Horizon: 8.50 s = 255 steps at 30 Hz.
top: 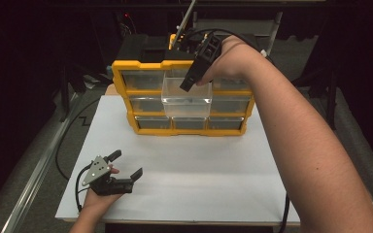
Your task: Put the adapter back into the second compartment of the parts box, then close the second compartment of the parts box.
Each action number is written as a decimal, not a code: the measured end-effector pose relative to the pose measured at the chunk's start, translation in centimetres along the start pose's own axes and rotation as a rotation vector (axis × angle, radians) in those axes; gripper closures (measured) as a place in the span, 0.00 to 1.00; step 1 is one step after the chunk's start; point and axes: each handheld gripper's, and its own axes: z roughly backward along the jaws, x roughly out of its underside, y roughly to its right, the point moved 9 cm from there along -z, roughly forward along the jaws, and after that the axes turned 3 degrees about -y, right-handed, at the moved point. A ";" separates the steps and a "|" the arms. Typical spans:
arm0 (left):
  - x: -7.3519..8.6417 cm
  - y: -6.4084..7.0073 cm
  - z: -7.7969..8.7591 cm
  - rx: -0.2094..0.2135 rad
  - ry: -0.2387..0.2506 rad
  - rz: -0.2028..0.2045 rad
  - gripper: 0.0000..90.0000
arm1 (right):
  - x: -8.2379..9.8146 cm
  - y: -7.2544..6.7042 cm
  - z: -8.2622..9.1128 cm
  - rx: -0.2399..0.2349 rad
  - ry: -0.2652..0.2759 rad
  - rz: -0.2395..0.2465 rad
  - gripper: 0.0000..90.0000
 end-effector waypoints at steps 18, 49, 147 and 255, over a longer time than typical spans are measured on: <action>0.0 0.2 -0.1 -0.002 -0.008 0.009 0.00 | 8.9 -3.1 5.1 0.084 0.008 -0.028 0.31; 0.0 0.0 0.1 -0.007 -0.001 0.018 0.00 | 17.9 -4.2 -2.5 0.064 -0.124 -0.125 0.00; 0.9 -0.7 -0.6 -0.052 -0.080 0.080 0.00 | 28.5 -4.4 -16.5 0.355 0.808 -0.517 0.00; -7.5 5.0 -2.0 0.073 0.017 0.055 1.00 | 28.8 -4.8 -15.4 0.408 0.807 -0.492 0.00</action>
